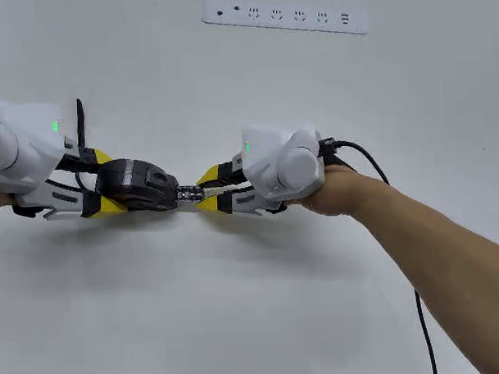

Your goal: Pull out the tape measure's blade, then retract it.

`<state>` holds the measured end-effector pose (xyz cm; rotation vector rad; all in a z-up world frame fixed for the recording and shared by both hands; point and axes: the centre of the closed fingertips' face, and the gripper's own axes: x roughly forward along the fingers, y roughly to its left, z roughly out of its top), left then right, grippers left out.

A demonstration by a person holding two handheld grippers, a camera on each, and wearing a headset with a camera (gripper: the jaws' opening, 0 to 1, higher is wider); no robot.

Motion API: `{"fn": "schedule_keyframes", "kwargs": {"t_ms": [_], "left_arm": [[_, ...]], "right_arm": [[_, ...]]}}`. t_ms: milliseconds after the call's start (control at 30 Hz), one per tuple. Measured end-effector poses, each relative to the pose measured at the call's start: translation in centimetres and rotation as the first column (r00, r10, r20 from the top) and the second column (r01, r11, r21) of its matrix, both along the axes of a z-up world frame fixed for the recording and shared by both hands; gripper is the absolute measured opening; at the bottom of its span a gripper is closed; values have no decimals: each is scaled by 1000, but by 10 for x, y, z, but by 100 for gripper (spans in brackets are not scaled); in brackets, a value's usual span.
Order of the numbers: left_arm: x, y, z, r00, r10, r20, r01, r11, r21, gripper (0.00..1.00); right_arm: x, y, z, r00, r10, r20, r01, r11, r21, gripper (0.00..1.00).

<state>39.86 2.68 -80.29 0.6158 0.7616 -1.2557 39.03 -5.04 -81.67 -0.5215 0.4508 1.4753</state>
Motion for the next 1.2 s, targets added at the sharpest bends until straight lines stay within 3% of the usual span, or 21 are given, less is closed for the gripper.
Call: {"fn": "schedule_keyframes", "kwargs": {"t_ms": [1200], "left_arm": [[-1, 0, 0, 1000, 0, -7, 0, 1000, 10, 28]], "right_arm": [[-5, -32, 8, 1000, -5, -21, 5, 1000, 5, 12]]}}
